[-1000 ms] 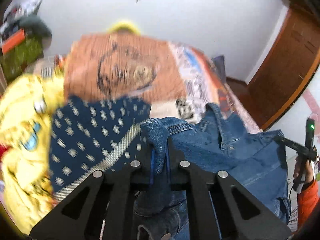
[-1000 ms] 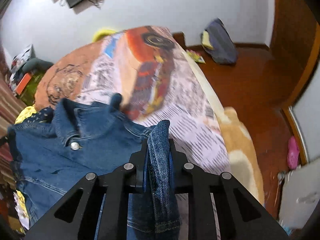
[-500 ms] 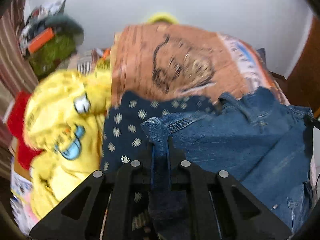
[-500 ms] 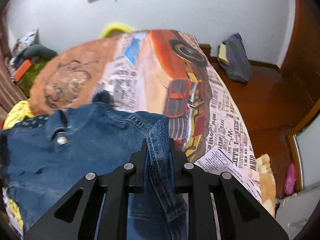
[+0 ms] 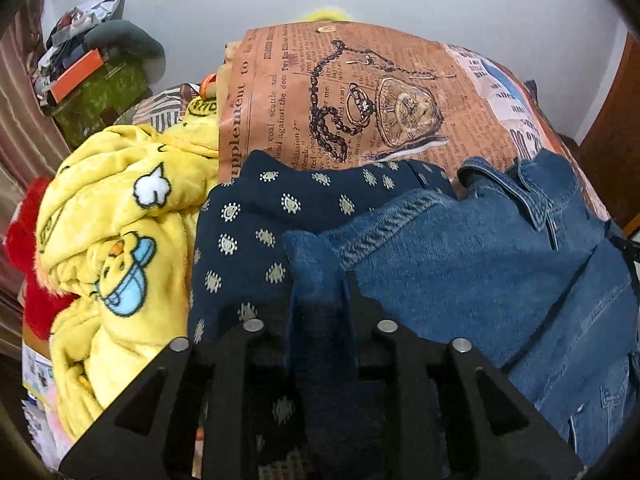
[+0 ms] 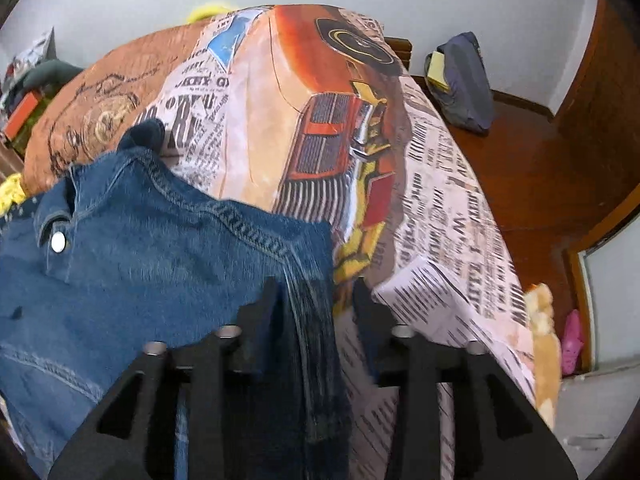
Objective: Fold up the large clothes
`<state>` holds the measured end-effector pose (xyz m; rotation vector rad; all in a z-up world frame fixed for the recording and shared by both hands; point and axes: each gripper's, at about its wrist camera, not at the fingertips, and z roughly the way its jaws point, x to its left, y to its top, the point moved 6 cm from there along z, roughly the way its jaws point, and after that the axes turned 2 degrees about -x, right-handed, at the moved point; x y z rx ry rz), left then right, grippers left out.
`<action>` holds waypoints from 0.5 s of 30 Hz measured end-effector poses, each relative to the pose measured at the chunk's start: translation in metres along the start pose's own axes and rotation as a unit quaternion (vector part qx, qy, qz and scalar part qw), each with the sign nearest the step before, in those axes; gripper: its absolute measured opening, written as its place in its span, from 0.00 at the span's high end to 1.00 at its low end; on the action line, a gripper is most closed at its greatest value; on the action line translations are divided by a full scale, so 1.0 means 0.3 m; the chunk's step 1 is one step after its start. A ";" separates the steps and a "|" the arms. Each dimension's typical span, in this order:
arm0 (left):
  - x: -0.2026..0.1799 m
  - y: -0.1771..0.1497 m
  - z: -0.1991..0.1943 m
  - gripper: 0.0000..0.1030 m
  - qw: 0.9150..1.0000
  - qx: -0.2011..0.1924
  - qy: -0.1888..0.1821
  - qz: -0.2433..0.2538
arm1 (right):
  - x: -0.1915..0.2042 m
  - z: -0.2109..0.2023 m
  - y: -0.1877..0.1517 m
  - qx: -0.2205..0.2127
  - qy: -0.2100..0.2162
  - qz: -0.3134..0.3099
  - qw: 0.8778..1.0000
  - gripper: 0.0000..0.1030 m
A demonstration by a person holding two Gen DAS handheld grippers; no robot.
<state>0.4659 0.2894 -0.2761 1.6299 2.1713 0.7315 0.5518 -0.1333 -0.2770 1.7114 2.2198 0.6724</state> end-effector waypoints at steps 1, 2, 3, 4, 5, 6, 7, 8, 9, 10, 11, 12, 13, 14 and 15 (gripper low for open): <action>-0.006 -0.006 -0.014 0.68 1.000 0.000 0.005 0.007 | 0.001 -0.022 -0.007 -0.003 -0.004 -0.004 1.000 0.55; -0.012 -0.012 -0.026 0.59 1.000 0.000 0.008 0.013 | 0.005 -0.049 -0.014 -0.008 -0.007 -0.010 1.000 0.55; -0.020 -0.020 -0.044 0.54 1.000 -0.003 0.012 0.021 | 0.008 -0.078 -0.022 -0.009 -0.011 -0.016 1.000 0.54; -0.027 -0.029 -0.068 0.43 0.999 -0.007 0.019 0.029 | 0.009 -0.093 -0.029 -0.009 -0.013 -0.020 1.000 0.48; -0.032 -0.035 -0.088 0.38 0.999 -0.012 0.023 0.035 | 0.013 -0.126 -0.041 -0.009 -0.015 -0.024 1.000 0.38; -0.039 -0.044 -0.116 0.37 0.999 -0.017 0.026 0.041 | 0.019 -0.161 -0.053 -0.012 -0.014 -0.029 0.999 0.35; -0.048 -0.056 -0.147 0.36 0.999 -0.021 0.022 0.044 | 0.024 -0.184 -0.059 -0.017 -0.014 -0.034 0.999 0.34; -0.055 -0.069 -0.179 0.33 0.999 -0.023 0.016 0.045 | 0.032 -0.221 -0.070 -0.027 -0.014 -0.040 0.999 0.33; -0.061 -0.080 -0.206 0.31 0.999 -0.025 0.010 0.044 | 0.043 -0.271 -0.088 -0.036 -0.013 -0.050 0.998 0.32; -0.064 -0.093 -0.237 0.28 0.999 -0.028 0.004 0.044 | 0.048 -0.299 -0.098 -0.041 -0.012 -0.056 0.998 0.29; -0.067 -0.105 -0.266 0.26 0.999 -0.032 0.000 0.044 | 0.056 -0.331 -0.112 -0.046 -0.013 -0.062 0.997 0.25; -0.070 -0.121 -0.303 0.24 0.998 -0.036 -0.004 0.046 | 0.061 -0.361 -0.127 -0.051 -0.015 -0.067 0.996 0.24; -0.071 -0.137 -0.334 0.20 0.998 -0.039 -0.006 0.047 | 0.068 -0.398 -0.144 -0.059 -0.016 -0.072 0.996 0.23; -0.072 -0.151 -0.361 0.19 0.998 -0.040 -0.008 0.048 | 0.076 -0.437 -0.163 -0.068 -0.016 -0.076 0.995 0.22; -0.073 -0.166 -0.392 0.19 0.998 -0.044 -0.012 0.048 | 0.083 -0.473 -0.183 -0.075 -0.015 -0.079 0.994 0.21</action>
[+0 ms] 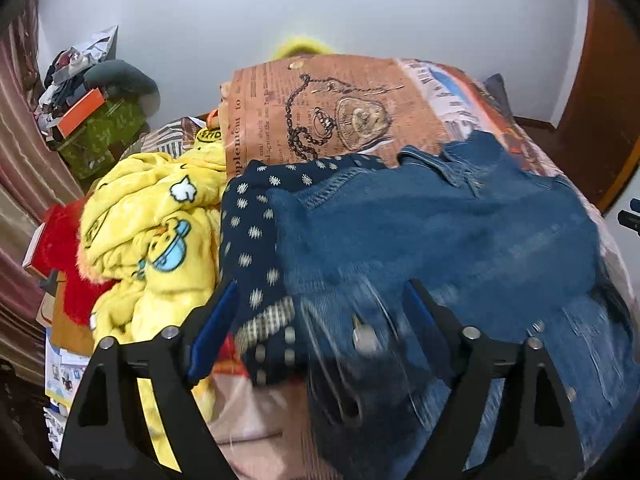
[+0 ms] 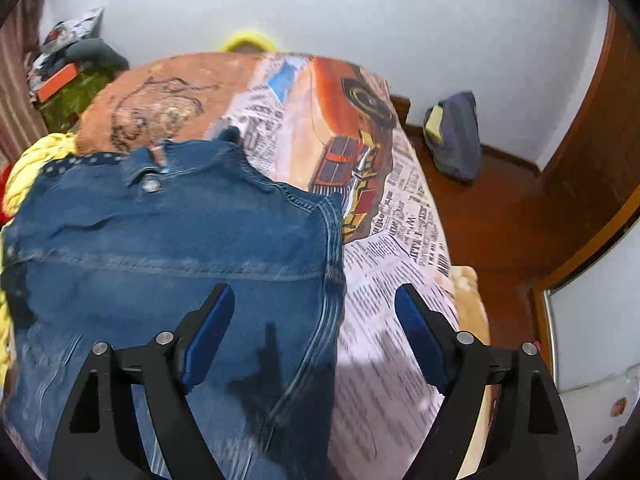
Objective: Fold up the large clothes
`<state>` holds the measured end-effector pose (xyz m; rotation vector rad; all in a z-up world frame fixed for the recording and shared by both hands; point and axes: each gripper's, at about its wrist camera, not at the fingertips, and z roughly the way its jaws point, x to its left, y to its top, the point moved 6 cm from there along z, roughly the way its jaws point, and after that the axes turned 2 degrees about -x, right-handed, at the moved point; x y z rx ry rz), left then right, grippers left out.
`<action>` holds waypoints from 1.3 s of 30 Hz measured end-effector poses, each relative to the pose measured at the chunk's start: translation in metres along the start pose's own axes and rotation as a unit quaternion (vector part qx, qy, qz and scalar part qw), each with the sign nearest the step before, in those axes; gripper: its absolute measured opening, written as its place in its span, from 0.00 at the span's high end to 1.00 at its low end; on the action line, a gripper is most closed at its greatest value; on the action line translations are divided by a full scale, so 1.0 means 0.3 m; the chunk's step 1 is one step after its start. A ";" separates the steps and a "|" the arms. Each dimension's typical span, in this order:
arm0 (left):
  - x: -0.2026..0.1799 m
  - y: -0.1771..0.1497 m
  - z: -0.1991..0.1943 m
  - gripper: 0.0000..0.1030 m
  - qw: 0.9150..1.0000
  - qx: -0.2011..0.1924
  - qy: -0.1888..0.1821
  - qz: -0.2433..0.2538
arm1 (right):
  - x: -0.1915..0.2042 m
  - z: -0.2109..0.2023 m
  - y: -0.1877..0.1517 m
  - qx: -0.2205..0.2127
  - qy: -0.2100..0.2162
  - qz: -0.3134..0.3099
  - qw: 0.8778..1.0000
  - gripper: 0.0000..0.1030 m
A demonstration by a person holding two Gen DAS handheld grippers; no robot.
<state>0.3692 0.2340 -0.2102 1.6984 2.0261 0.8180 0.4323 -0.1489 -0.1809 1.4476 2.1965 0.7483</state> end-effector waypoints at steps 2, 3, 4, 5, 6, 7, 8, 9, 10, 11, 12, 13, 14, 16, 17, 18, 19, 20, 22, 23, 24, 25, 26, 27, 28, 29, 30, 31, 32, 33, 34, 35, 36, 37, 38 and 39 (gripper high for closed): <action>-0.002 -0.030 -0.068 0.19 1.000 -0.009 -0.009 0.001 | 0.010 -0.058 -0.024 -0.008 0.004 -0.001 1.000 0.20; -0.001 -0.043 -0.094 0.19 1.000 -0.012 -0.012 0.000 | 0.015 -0.090 -0.041 -0.012 0.006 -0.002 1.000 0.20; -0.001 -0.059 -0.122 0.18 1.000 -0.014 -0.016 -0.001 | 0.020 -0.104 -0.052 -0.014 0.007 -0.004 1.000 0.20; 0.001 -0.077 -0.151 0.18 1.000 -0.015 -0.021 -0.004 | 0.028 -0.132 -0.072 -0.019 0.010 -0.005 1.000 0.20; 0.002 -0.094 -0.172 0.18 1.000 -0.015 -0.026 -0.006 | 0.036 -0.156 -0.091 -0.021 0.012 -0.007 1.000 0.20; 0.005 -0.115 -0.196 0.18 0.999 -0.015 -0.032 -0.009 | 0.036 -0.164 -0.101 -0.023 0.014 -0.008 1.000 0.20; 0.008 -0.138 -0.216 0.18 0.999 -0.013 -0.036 -0.012 | 0.043 -0.182 -0.122 -0.025 0.015 -0.009 1.000 0.20; 0.008 -0.156 -0.230 0.18 0.999 -0.012 -0.039 -0.014 | 0.048 -0.199 -0.144 -0.025 0.016 -0.010 1.000 0.20; 0.008 -0.182 -0.246 0.18 0.999 -0.009 -0.044 -0.016 | 0.050 -0.207 -0.159 -0.025 0.017 -0.009 1.000 0.20; 0.008 -0.210 -0.258 0.18 0.999 -0.004 -0.052 -0.018 | 0.054 -0.217 -0.181 -0.023 0.020 -0.009 0.999 0.20; 0.008 -0.230 -0.260 0.18 0.998 0.001 -0.057 -0.020 | 0.057 -0.227 -0.201 -0.021 0.022 -0.008 1.000 0.20; 0.005 -0.262 -0.262 0.18 0.997 0.011 -0.067 -0.023 | 0.059 -0.236 -0.225 -0.019 0.024 -0.006 1.000 0.20; 0.000 -0.295 -0.260 0.18 0.996 0.021 -0.076 -0.027 | 0.060 -0.245 -0.247 -0.017 0.026 -0.004 0.999 0.20; -0.009 -0.351 -0.249 0.18 0.994 0.040 -0.091 -0.035 | 0.061 -0.258 -0.288 -0.011 0.030 0.001 0.999 0.20; -0.016 -0.384 -0.237 0.18 0.993 0.052 -0.099 -0.040 | 0.059 -0.260 -0.316 -0.005 0.031 0.004 1.000 0.20; -0.024 -0.418 -0.224 0.18 0.991 0.064 -0.106 -0.043 | 0.056 -0.264 -0.337 0.000 0.031 0.005 1.000 0.20; -0.028 -0.444 -0.218 0.18 0.990 0.072 -0.111 -0.047 | 0.054 -0.263 -0.362 0.008 0.032 0.007 0.999 0.20; -0.034 -0.483 -0.203 0.18 0.988 0.086 -0.118 -0.053 | 0.052 -0.258 -0.389 0.020 0.034 0.009 0.999 0.20; -0.040 -0.541 -0.180 0.18 0.984 0.110 -0.127 -0.064 | 0.048 -0.251 -0.432 0.037 0.036 0.015 0.999 0.20; -0.044 -0.573 -0.168 0.18 0.981 0.121 -0.134 -0.072 | 0.042 -0.245 -0.457 0.046 0.036 0.018 0.998 0.20; -0.045 -0.591 -0.162 0.18 0.979 0.129 -0.140 -0.079 | 0.036 -0.236 -0.481 0.056 0.037 0.022 0.997 0.20; -0.051 -0.616 -0.154 0.18 0.975 0.139 -0.148 -0.088 | 0.034 -0.233 -0.502 0.062 0.037 0.027 0.997 0.20; -0.057 -0.636 -0.148 0.18 0.972 0.145 -0.157 -0.096 | 0.029 -0.227 -0.528 0.069 0.039 0.035 0.996 0.20; -0.060 -0.650 -0.144 0.18 0.970 0.150 -0.162 -0.102 | 0.022 -0.218 -0.552 0.077 0.042 0.045 0.995 0.20; -0.068 -0.666 -0.137 0.18 0.967 0.157 -0.167 -0.108 | 0.018 -0.214 -0.578 0.084 0.046 0.054 0.994 0.20; -0.078 -0.678 -0.131 0.18 0.965 0.161 -0.174 -0.112 | 0.012 -0.206 -0.597 0.092 0.050 0.063 0.993 0.20; -0.085 -0.684 -0.128 0.18 0.964 0.163 -0.179 -0.113 | 0.005 -0.195 -0.617 0.099 0.057 0.076 0.991 0.20; -0.096 -0.691 -0.121 0.18 0.962 0.167 -0.184 -0.114 | 0.001 -0.188 -0.629 0.104 0.062 0.085 0.989 0.20; -0.109 -0.699 -0.111 0.18 0.960 0.174 -0.189 -0.114 | -0.004 -0.179 -0.651 0.110 0.068 0.096 0.987 0.20; -0.117 -0.704 -0.102 0.18 0.958 0.179 -0.192 -0.115 | -0.010 -0.169 -0.665 0.117 0.074 0.107 0.985 0.20; -0.131 -0.715 -0.089 0.18 0.955 0.188 -0.199 -0.116 | -0.011 -0.164 -0.674 0.119 0.079 0.113 0.983 0.20; -0.147 -0.727 -0.075 0.18 0.952 0.197 -0.204 -0.118 | -0.013 -0.160 -0.682 0.119 0.090 0.122 0.981 0.20; -0.155 -0.734 -0.067 0.18 0.950 0.201 -0.206 -0.119 | -0.016 -0.157 -0.686 0.118 0.102 0.132 0.979 0.20; -0.164 -0.742 -0.058 0.18 0.948 0.204 -0.212 -0.123 | -0.017 -0.156 -0.691 0.117 0.108 0.137 0.978 0.20; -0.175 -0.749 -0.050 0.18 0.945 0.207 -0.219 -0.129 | -0.019 -0.155 -0.693 0.117 0.115 0.143 0.976 0.20; -0.181 -0.751 -0.043 0.18 0.942 0.209 -0.225 -0.136 | -0.022 -0.153 -0.693 0.115 0.121 0.148 0.975 0.20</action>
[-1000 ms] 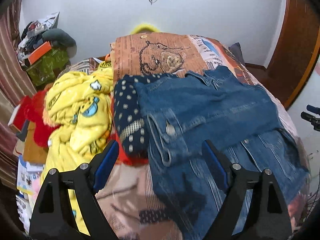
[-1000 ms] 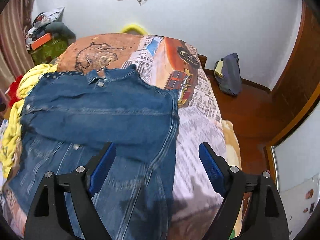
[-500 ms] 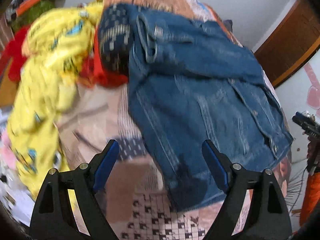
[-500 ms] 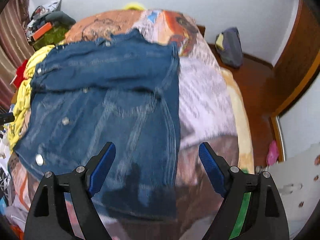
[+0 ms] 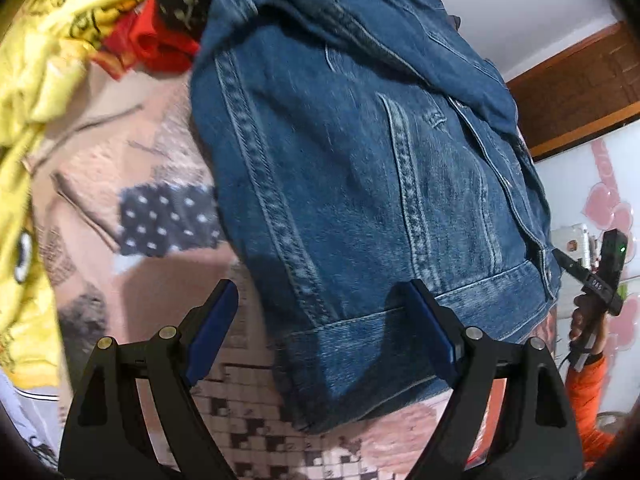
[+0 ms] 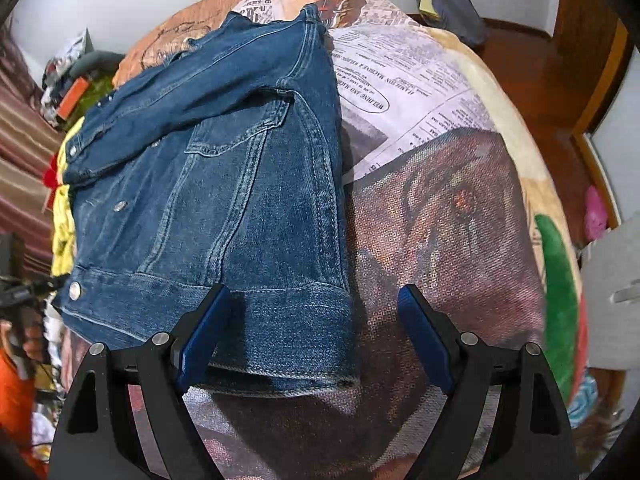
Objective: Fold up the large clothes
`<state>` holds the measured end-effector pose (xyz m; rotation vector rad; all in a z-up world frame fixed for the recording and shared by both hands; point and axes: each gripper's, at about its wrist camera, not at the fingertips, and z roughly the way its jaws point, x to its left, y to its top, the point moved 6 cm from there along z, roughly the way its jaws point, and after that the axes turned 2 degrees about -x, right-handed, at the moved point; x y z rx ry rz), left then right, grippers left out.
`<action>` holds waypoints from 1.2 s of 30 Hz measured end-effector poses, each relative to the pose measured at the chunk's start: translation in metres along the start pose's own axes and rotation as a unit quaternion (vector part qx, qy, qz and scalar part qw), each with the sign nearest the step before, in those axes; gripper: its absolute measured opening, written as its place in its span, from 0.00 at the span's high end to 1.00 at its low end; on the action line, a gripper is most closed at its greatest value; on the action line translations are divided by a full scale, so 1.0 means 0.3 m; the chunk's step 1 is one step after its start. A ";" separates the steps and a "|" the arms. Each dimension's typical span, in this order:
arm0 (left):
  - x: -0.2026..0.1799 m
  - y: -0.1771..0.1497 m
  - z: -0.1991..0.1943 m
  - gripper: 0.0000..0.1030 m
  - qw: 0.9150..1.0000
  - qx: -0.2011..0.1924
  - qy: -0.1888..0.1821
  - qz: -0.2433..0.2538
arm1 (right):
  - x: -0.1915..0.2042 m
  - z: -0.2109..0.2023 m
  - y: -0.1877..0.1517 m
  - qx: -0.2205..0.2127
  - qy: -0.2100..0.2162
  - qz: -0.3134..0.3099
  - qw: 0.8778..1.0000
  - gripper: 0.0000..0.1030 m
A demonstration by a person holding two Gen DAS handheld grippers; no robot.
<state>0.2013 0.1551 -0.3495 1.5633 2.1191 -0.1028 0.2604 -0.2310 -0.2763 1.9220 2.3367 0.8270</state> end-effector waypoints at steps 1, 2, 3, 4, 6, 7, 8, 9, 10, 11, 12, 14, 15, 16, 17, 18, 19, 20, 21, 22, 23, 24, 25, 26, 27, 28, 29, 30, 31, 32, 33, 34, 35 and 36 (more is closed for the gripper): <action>0.001 -0.001 0.005 0.18 1.000 0.000 -0.005 -0.006 | 0.001 0.001 0.000 0.000 0.004 0.000 1.000 0.20; 0.005 -0.002 0.010 0.18 1.000 -0.001 -0.009 -0.015 | 0.004 0.004 -0.001 0.000 0.006 -0.001 1.000 0.20; 0.007 0.000 0.013 0.18 1.000 -0.003 -0.012 -0.021 | 0.010 0.006 -0.002 -0.001 0.008 -0.006 1.000 0.20; 0.009 -0.001 0.015 0.19 1.000 -0.007 -0.016 -0.026 | 0.016 0.007 -0.003 -0.002 0.010 -0.009 1.000 0.26; 0.002 -0.001 0.015 0.25 0.999 -0.014 -0.021 -0.024 | 0.039 0.014 -0.006 -0.001 0.022 -0.018 1.000 0.39; -0.004 -0.004 0.008 0.30 0.999 -0.017 -0.026 -0.020 | 0.046 0.019 -0.003 0.000 0.026 -0.020 0.999 0.44; -0.010 -0.007 -0.001 0.37 0.999 -0.019 -0.030 -0.016 | 0.052 0.025 0.001 0.002 0.023 -0.022 0.999 0.45; -0.011 -0.007 -0.008 0.41 0.999 -0.020 -0.034 -0.013 | 0.058 0.031 0.004 0.002 0.018 -0.026 0.999 0.47; -0.018 -0.006 -0.014 0.48 0.999 -0.023 -0.036 -0.010 | 0.057 0.034 0.008 0.002 0.016 -0.029 0.999 0.53; -0.020 -0.002 -0.017 0.59 0.999 -0.024 -0.031 -0.007 | 0.058 0.037 0.015 -0.001 0.011 -0.033 0.999 0.63; -0.019 0.001 -0.022 0.65 0.999 -0.026 -0.023 -0.003 | 0.058 0.038 0.020 0.000 0.006 -0.032 0.999 0.67; -0.018 0.010 -0.040 0.78 0.999 -0.035 -0.018 0.001 | 0.059 0.033 0.029 0.001 0.015 -0.031 0.999 0.73; -0.018 0.014 -0.049 0.79 0.999 -0.040 -0.019 0.001 | 0.061 0.028 0.032 -0.001 0.016 -0.033 0.999 0.75; -0.021 0.021 -0.065 0.81 0.999 -0.047 -0.018 0.001 | 0.066 0.020 0.035 -0.005 0.018 -0.034 0.999 0.79; -0.027 0.030 -0.082 0.83 0.998 -0.057 -0.018 0.002 | 0.073 0.011 0.039 -0.009 0.022 -0.037 0.999 0.82; -0.033 0.038 -0.097 0.83 0.998 -0.064 -0.018 0.004 | 0.082 -0.002 0.045 -0.014 0.023 -0.042 0.999 0.82; -0.044 0.051 -0.123 0.84 0.997 -0.077 -0.018 0.007 | 0.089 -0.009 0.051 -0.018 0.023 -0.045 0.999 0.83; -0.052 0.063 -0.150 0.84 0.996 -0.088 -0.019 0.012 | 0.099 -0.021 0.061 -0.025 0.025 -0.050 0.998 0.84; -0.060 0.074 -0.176 0.85 0.995 -0.098 -0.021 0.016 | 0.110 -0.038 0.074 -0.035 0.025 -0.056 0.997 0.84; -0.080 0.091 -0.207 0.85 0.993 -0.111 -0.023 0.022 | 0.118 -0.047 0.084 -0.041 0.025 -0.060 0.997 0.84; -0.098 0.107 -0.236 0.85 0.992 -0.124 -0.022 0.030 | 0.130 -0.061 0.100 -0.048 0.026 -0.065 0.996 0.84; -0.114 0.122 -0.262 0.85 0.990 -0.134 -0.021 0.037 | 0.144 -0.080 0.121 -0.058 0.029 -0.071 0.995 0.84; -0.135 0.140 -0.294 0.85 0.988 -0.147 -0.022 0.045 | 0.155 -0.090 0.135 -0.064 0.030 -0.074 0.995 0.85; -0.158 0.160 -0.328 0.85 0.985 -0.160 -0.024 0.053 | 0.171 -0.107 0.159 -0.072 0.033 -0.079 0.994 0.85; -0.177 0.179 -0.359 0.85 0.983 -0.172 -0.026 0.059 | 0.189 -0.123 0.185 -0.081 0.037 -0.083 0.993 0.85; -0.178 0.198 -0.396 0.85 0.981 -0.183 -0.028 0.063 | 0.204 -0.131 0.203 -0.087 0.038 -0.087 0.992 0.85; -0.195 0.224 -0.425 0.85 0.978 -0.194 -0.030 0.066 | 0.224 -0.147 0.234 -0.097 0.039 -0.093 0.990 0.85; -0.217 0.256 -0.447 0.85 0.976 -0.204 -0.033 0.068 | 0.243 -0.163 0.270 -0.107 0.038 -0.100 0.988 0.85; -0.232 0.287 -0.468 0.85 0.974 -0.212 -0.037 0.068 | 0.250 -0.172 0.294 -0.114 0.039 -0.104 0.987 0.85; -0.249 0.322 -0.481 0.85 0.973 -0.219 -0.041 0.066 | 0.265 -0.189 0.333 -0.125 0.042 -0.108 0.985 0.86; -0.256 0.362 -0.510 0.85 0.970 -0.229 -0.049 0.061 | 0.281 -0.207 0.381 -0.139 0.041 -0.112 0.983 0.86; -0.265 0.393 -0.520 0.85 0.969 -0.236 -0.053 0.055 | 0.290 -0.218 0.414 -0.150 0.040 -0.112 0.982 0.86; -0.264 0.434 -0.539 0.85 0.967 -0.244 -0.056 0.050 | 0.297 -0.229 0.453 -0.160 0.040 -0.112 0.980 0.86; -0.264 0.468 -0.539 0.85 0.966 -0.249 -0.056 0.045 | 0.301 -0.237 0.495 -0.171 0.044 -0.107 0.979 0.86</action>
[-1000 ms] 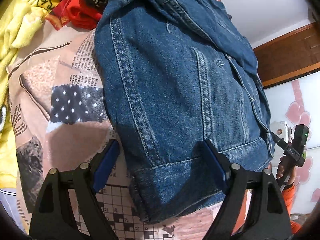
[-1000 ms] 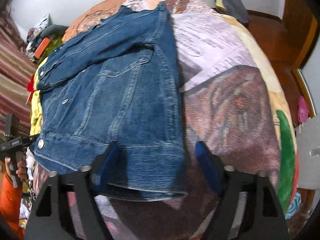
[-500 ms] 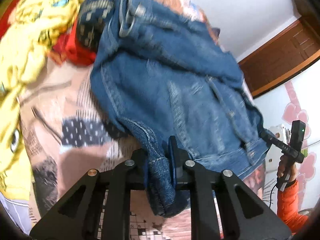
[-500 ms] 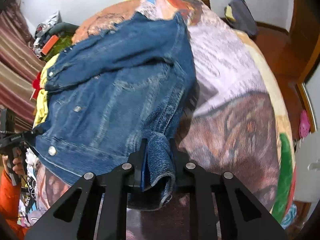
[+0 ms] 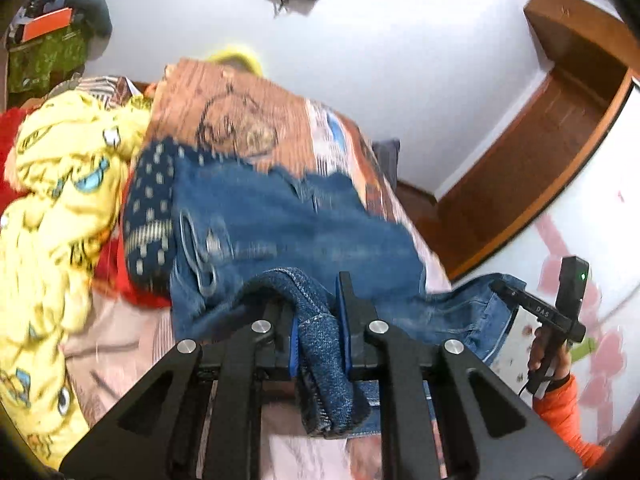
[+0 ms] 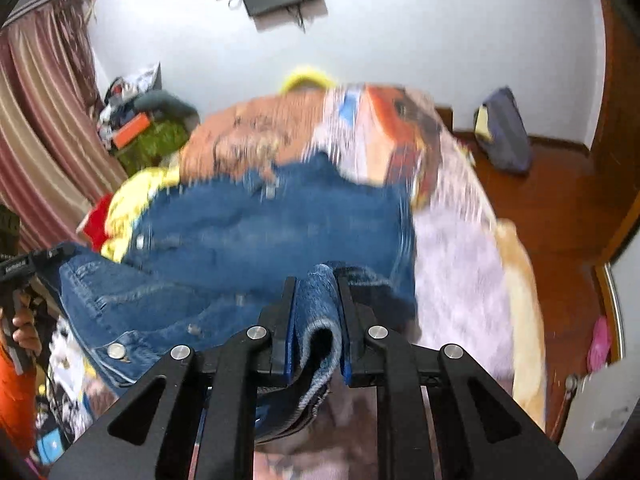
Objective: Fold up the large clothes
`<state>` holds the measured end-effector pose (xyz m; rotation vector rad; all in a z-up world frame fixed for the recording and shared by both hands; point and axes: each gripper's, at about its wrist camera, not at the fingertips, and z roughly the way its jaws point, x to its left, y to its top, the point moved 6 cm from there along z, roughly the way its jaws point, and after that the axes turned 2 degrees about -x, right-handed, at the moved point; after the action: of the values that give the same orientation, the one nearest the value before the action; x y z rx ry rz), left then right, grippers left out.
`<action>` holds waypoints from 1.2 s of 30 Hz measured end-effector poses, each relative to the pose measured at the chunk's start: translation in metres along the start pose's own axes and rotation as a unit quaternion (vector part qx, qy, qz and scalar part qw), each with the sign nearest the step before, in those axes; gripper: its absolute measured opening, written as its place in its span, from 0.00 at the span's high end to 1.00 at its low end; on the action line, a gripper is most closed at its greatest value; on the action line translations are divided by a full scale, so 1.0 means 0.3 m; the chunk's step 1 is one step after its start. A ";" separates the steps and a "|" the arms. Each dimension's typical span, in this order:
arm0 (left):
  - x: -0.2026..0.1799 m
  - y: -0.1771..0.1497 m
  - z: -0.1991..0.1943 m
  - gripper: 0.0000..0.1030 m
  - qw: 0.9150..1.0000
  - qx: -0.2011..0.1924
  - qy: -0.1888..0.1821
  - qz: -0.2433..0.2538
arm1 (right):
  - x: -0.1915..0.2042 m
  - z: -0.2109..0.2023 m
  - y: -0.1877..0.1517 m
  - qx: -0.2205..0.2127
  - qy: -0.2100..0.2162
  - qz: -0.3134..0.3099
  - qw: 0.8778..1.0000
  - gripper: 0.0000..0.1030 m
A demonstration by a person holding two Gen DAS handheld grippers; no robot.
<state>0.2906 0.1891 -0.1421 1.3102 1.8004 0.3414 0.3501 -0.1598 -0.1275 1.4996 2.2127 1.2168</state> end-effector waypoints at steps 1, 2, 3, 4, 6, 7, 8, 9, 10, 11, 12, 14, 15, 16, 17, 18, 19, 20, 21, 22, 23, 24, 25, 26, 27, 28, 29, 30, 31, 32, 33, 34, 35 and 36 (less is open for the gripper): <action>0.006 0.029 0.015 0.86 1.000 -0.004 0.001 -0.007 | -0.002 0.009 0.027 -0.005 0.001 0.004 1.000 0.86; 0.020 0.063 0.039 0.86 1.000 -0.006 0.000 -0.018 | -0.011 0.027 0.063 -0.009 0.001 0.009 1.000 0.86; 0.037 0.076 0.050 0.86 1.000 -0.006 0.000 -0.027 | -0.022 0.052 0.100 -0.013 -0.003 0.012 1.000 0.86; 0.060 0.105 0.080 0.85 0.999 -0.005 0.000 -0.039 | -0.027 0.068 0.121 -0.014 -0.006 0.012 1.000 0.86; 0.102 0.142 0.127 0.85 0.998 -0.003 0.005 -0.059 | -0.046 0.119 0.169 -0.013 -0.011 0.016 1.000 0.86; 0.131 0.163 0.160 0.85 0.997 -0.001 0.006 -0.072 | -0.060 0.154 0.199 -0.011 -0.011 0.021 1.000 0.86; 0.155 0.179 0.186 0.85 0.997 0.001 0.007 -0.083 | -0.070 0.178 0.218 -0.009 -0.012 0.025 1.000 0.86; 0.179 0.196 0.214 0.85 0.995 0.003 0.006 -0.096 | -0.083 0.217 0.246 -0.007 -0.013 0.029 0.999 0.86; 0.205 0.215 0.250 0.86 0.994 0.007 0.003 -0.110 | -0.091 0.231 0.261 -0.006 -0.013 0.031 0.999 0.86; 0.230 0.234 0.288 0.85 0.993 0.011 0.003 -0.121 | -0.102 0.268 0.285 -0.002 -0.013 0.034 0.999 0.86; 0.244 0.243 0.313 0.85 0.992 0.014 0.003 -0.125 | -0.112 0.314 0.305 0.003 -0.012 0.039 0.999 0.86; 0.281 0.272 0.392 0.86 0.991 0.024 0.016 -0.132 | -0.129 0.380 0.331 0.012 -0.016 0.044 0.999 0.86; 0.292 0.282 0.419 0.85 0.991 0.027 0.020 -0.132 | -0.139 0.425 0.340 0.017 -0.020 0.046 0.999 0.86; 0.307 0.293 0.455 0.85 0.990 0.031 0.027 -0.132 | -0.151 0.446 0.346 0.020 -0.023 0.047 0.998 0.86; 0.319 0.301 0.484 0.85 0.990 0.035 0.033 -0.131 | -0.164 0.491 0.349 0.025 -0.026 0.051 0.998 0.86; 0.337 0.308 0.521 0.85 0.990 0.040 0.041 -0.129 | -0.181 0.538 0.347 0.031 -0.029 0.058 0.997 0.86; 0.351 0.311 0.553 0.85 0.990 0.045 0.049 -0.125 | -0.192 0.562 0.345 0.034 -0.030 0.063 0.997 0.86; 0.366 0.309 0.583 0.85 0.990 0.052 0.058 -0.120 | -0.212 0.605 0.335 0.040 -0.032 0.072 0.996 0.86; 0.378 0.303 0.607 0.85 0.989 0.058 0.064 -0.116 | -0.229 0.636 0.330 0.046 -0.034 0.079 0.995 0.86; 0.391 0.296 0.632 0.85 0.989 0.065 0.070 -0.113 | -0.243 0.671 0.318 0.055 -0.036 0.087 0.994 0.86; 0.405 0.284 0.658 0.85 0.988 0.075 0.076 -0.111 | -0.260 0.706 0.301 0.064 -0.039 0.093 0.993 0.85; 0.413 0.278 0.670 0.84 0.988 0.079 0.078 -0.111 | -0.274 0.739 0.275 0.075 -0.044 0.096 0.992 0.85; 0.425 0.268 0.679 0.82 0.987 0.083 0.081 -0.112 | -0.281 0.759 0.266 0.082 -0.046 0.096 0.991 0.84; 0.436 0.258 0.684 0.81 0.986 0.086 0.081 -0.115 | -0.290 0.779 0.246 0.092 -0.051 0.093 0.990 0.84; 0.445 0.251 0.689 0.81 0.986 0.090 0.080 -0.116 | -0.294 0.790 0.234 0.098 -0.052 0.090 0.990 0.83; 0.451 0.245 0.689 0.81 0.986 0.093 0.080 -0.114 | -0.292 0.796 0.221 0.104 -0.049 0.088 0.990 0.80; 0.451 0.240 0.687 0.80 0.986 0.098 0.081 -0.110 | -0.291 0.792 0.219 0.105 -0.048 0.088 0.989 0.80; 0.447 0.239 0.684 0.80 0.986 0.103 0.084 -0.104 | -0.288 0.775 0.223 0.104 -0.049 0.088 0.989 0.79; 0.439 0.239 0.679 0.80 0.985 0.108 0.092 -0.094 | -0.286 0.765 0.231 0.102 -0.051 0.088 0.990 0.76; 0.423 0.242 0.669 0.80 0.986 0.111 0.100 -0.079 | -0.284 0.742 0.246 0.098 -0.059 0.087 0.990 0.70; 0.410 0.248 0.666 0.80 0.986 0.112 0.106 -0.064 | -0.277 0.710 0.261 0.090 -0.073 0.078 0.990 0.68; 0.384 0.254 0.654 0.80 0.986 0.113 0.114 -0.041 | -0.267 0.691 0.273 0.083 -0.082 0.067 0.991 0.66; 0.353 0.261 0.634 0.80 0.986 0.112 0.120 -0.019 | -0.253 0.652 0.288 0.073 -0.089 0.049 0.992 0.65; 0.333 0.267 0.621 0.79 0.986 0.111 0.122 -0.007 | -0.231 0.606 0.300 0.064 -0.091 0.033 0.993 0.63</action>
<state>0.4764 0.2622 -0.2481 1.4578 2.1012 0.3115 0.5471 -0.1120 -0.1972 1.6717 2.1717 0.9291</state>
